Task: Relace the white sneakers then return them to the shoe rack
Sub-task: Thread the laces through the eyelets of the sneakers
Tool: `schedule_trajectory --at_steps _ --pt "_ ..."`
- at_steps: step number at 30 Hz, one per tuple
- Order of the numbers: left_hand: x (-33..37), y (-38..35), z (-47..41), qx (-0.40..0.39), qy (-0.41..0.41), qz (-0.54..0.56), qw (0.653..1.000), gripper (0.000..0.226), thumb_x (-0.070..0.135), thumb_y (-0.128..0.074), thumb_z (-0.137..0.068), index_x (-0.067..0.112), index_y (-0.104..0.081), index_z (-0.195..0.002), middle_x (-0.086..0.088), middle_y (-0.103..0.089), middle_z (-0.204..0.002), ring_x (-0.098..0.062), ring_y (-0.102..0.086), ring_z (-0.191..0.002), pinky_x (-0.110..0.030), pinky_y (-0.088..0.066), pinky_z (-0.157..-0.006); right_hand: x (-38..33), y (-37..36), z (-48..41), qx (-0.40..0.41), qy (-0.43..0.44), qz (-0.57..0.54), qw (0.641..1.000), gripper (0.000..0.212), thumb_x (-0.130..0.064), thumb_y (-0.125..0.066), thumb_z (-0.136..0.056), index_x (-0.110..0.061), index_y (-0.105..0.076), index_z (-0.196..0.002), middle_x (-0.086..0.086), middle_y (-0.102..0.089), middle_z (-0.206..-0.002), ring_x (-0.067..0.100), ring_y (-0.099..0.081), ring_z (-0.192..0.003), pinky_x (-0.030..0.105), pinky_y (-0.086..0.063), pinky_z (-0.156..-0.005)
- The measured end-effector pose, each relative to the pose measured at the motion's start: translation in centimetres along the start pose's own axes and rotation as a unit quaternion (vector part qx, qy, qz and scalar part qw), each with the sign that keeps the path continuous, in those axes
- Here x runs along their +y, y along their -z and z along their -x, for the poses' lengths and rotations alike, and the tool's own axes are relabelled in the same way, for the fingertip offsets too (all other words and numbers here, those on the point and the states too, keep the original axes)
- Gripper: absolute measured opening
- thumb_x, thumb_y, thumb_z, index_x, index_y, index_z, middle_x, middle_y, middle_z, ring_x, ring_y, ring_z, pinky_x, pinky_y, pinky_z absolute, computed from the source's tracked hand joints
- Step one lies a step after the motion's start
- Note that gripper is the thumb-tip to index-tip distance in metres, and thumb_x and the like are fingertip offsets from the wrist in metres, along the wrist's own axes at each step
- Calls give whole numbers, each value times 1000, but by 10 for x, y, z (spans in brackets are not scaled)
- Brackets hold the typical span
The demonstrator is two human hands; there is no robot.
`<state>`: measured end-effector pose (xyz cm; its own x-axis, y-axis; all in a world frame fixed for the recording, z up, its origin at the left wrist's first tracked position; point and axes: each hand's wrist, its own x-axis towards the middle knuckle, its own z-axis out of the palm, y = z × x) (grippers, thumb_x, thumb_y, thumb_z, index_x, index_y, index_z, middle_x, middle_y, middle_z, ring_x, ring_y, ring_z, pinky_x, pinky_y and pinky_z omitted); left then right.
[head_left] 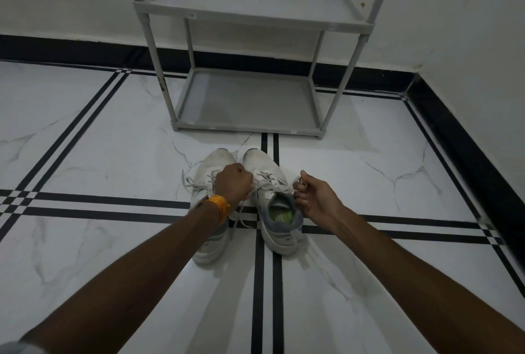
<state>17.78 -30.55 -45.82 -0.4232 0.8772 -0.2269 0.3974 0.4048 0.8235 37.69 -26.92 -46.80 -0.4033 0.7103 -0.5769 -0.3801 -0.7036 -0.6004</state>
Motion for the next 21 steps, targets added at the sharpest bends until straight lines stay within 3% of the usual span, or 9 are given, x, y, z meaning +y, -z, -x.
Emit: schedule_trajectory --at_steps 1,3,5,8,10,14,17,21 --pt "-1 -1 2 20 -35 -76 996 22 22 -50 -74 5 -63 -79 -16 -70 -77 -35 -67 -74 -40 -58 -71 3 0 0 14 -3 -17 1000 33 -27 -51 -99 -16 -42 -69 -3 -40 -55 8 -30 -42 17 -27 -36" --pt "-7 -3 4 55 -146 -261 953 17 18 -53 -83 4 -61 -90 -18 -67 -85 -38 -64 -78 -35 -46 -64 8 0 0 42 1 -50 998 38 -24 -47 -101 -15 -37 -66 -4 -34 -50 7 -25 -37 18 -23 -33" --pt "-14 -3 5 29 -228 -354 906 19 10 -57 -82 3 -60 -100 -21 -64 -89 -40 -64 -76 -35 -38 -58 11 -1 0 71 16 -45 996 39 -20 -42 -103 -17 -33 -65 -4 -32 -46 7 -22 -34 18 -21 -31" --pt "-24 2 3 -20 -279 -446 850 31 5 -79 -56 3 -63 -84 -18 -61 -67 -36 -59 -48 -32 -39 -41 13 -2 0 111 41 23 993 38 -15 -40 -102 -18 -31 -66 -4 -27 -48 6 -18 -33 18 -16 -31" --pt "-24 4 0 -27 -303 -479 824 37 5 -83 -44 5 -64 -76 -15 -60 -59 -32 -56 -42 -28 -37 -38 12 -4 -1 131 46 60 989 35 -13 -39 -101 -18 -30 -67 -2 -23 -55 7 -17 -33 17 -15 -32" --pt "-16 8 1 -37 -321 -454 831 20 1 -60 -78 -2 -61 -98 -26 -66 -90 -41 -64 -78 -36 -41 -64 12 -6 -2 169 54 92 980 34 -7 -37 -99 -20 -28 -68 -4 -20 -53 7 -14 -35 17 -14 -33" --pt "-22 10 0 -33 -313 -458 831 12 2 -57 -83 -1 -62 -93 -26 -68 -90 -42 -65 -79 -39 -46 -66 13 -5 -1 188 73 79 976 35 -5 -36 -98 -21 -26 -68 -5 -20 -50 7 -13 -36 16 -14 -35" --pt "-17 10 -5 -68 -278 -490 823 20 6 -51 -89 1 -60 -106 -22 -65 -107 -39 -62 -96 -39 -44 -76 17 -3 -1 185 93 76 975 37 -9 -38 -101 -20 -25 -69 -6 -24 -46 6 -16 -35 17 -16 -34"
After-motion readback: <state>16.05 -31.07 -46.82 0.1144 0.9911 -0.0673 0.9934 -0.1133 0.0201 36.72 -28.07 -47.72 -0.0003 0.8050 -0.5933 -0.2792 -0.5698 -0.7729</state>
